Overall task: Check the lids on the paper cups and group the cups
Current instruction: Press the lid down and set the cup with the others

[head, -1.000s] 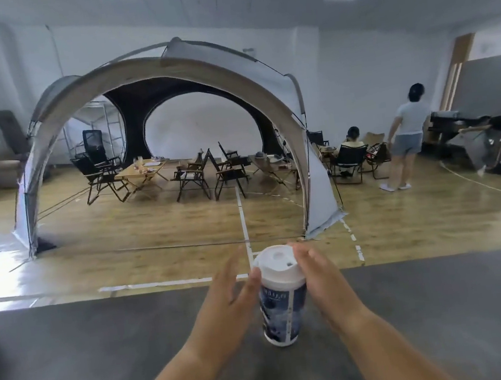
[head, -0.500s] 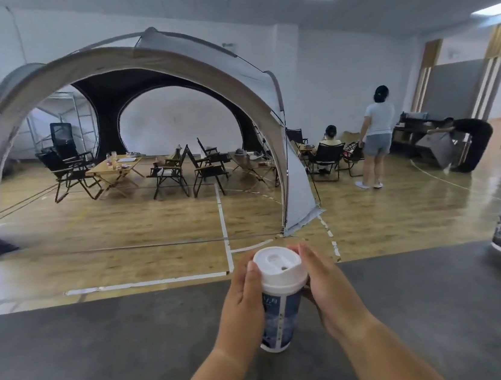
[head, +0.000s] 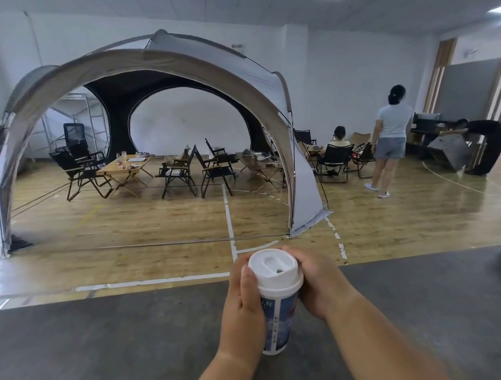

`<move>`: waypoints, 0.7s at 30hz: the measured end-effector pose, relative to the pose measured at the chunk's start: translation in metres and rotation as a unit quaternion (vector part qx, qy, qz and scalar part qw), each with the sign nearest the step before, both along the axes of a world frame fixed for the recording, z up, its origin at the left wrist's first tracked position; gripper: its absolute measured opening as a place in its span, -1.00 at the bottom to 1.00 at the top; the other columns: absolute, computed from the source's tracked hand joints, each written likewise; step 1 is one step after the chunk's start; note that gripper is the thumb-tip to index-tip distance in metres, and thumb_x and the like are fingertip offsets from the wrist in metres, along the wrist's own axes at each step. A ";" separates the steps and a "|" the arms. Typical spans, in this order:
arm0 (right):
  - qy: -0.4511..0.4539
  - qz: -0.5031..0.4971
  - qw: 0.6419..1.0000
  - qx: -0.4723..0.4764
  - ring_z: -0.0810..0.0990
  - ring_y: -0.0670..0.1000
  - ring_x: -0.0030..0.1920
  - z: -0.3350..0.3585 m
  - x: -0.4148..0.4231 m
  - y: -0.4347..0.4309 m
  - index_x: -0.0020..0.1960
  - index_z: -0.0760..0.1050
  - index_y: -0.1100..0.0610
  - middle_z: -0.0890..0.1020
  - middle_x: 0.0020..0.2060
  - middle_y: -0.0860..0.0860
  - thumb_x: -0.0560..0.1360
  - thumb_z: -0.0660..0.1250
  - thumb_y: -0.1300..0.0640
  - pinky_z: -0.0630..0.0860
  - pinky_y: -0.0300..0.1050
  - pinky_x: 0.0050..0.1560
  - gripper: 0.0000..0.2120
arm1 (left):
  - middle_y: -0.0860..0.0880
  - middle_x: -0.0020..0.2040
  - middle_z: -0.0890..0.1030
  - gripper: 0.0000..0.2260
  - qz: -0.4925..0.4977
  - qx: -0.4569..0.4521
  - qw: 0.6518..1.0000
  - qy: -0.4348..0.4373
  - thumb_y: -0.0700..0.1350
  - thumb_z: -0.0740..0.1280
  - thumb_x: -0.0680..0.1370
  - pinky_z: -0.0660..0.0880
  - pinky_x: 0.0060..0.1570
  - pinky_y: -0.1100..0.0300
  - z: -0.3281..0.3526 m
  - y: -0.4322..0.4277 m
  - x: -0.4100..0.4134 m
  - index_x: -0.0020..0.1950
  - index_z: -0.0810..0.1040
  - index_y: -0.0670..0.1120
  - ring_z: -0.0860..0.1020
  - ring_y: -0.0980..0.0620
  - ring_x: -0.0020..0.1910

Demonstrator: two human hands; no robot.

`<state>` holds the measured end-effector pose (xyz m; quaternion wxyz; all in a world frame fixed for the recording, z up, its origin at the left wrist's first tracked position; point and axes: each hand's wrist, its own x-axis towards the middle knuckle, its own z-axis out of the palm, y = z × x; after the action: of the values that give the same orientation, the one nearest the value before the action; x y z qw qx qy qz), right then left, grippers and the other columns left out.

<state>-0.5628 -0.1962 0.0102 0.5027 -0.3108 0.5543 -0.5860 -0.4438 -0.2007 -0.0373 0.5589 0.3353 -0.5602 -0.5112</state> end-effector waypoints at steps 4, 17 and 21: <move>0.031 -0.041 0.998 -0.045 0.67 0.05 -0.12 -0.005 0.008 0.007 -0.06 0.69 0.21 0.73 -0.12 0.11 0.54 0.23 0.18 0.53 -0.07 -0.14 -0.74 | 0.20 -0.07 0.64 -0.73 0.015 -0.015 1.000 -0.015 0.11 0.02 0.66 0.49 -0.01 0.25 -0.002 -0.001 -0.003 0.01 0.51 0.27 0.60 0.23 -0.03; 0.128 -0.102 0.980 -0.111 0.61 -0.18 -0.01 -0.019 0.022 0.026 0.09 0.56 -0.04 0.66 -0.04 -0.14 0.68 0.04 0.03 0.50 -0.36 -0.15 -0.70 | 0.26 -0.08 0.61 -0.74 0.038 -0.033 0.998 -0.031 0.12 0.00 0.63 0.42 -0.14 0.48 0.002 0.003 -0.002 0.01 0.48 0.24 0.57 0.29 -0.06; 0.160 -0.107 0.972 -0.135 0.50 -0.22 0.16 -0.030 0.031 0.034 0.25 0.40 -0.17 0.53 0.12 -0.25 0.67 0.00 -0.03 0.42 -0.37 0.04 -0.74 | 0.28 -0.10 0.60 -0.73 0.038 -0.024 0.999 -0.028 -0.02 -0.01 0.68 0.43 -0.16 0.47 0.002 0.005 -0.003 0.06 0.47 0.17 0.57 0.30 -0.09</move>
<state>-0.5320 -0.1623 -0.0196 0.2952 -0.4049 0.5734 -0.6481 -0.4464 -0.1954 -0.0358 0.5698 0.3566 -0.5751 -0.4664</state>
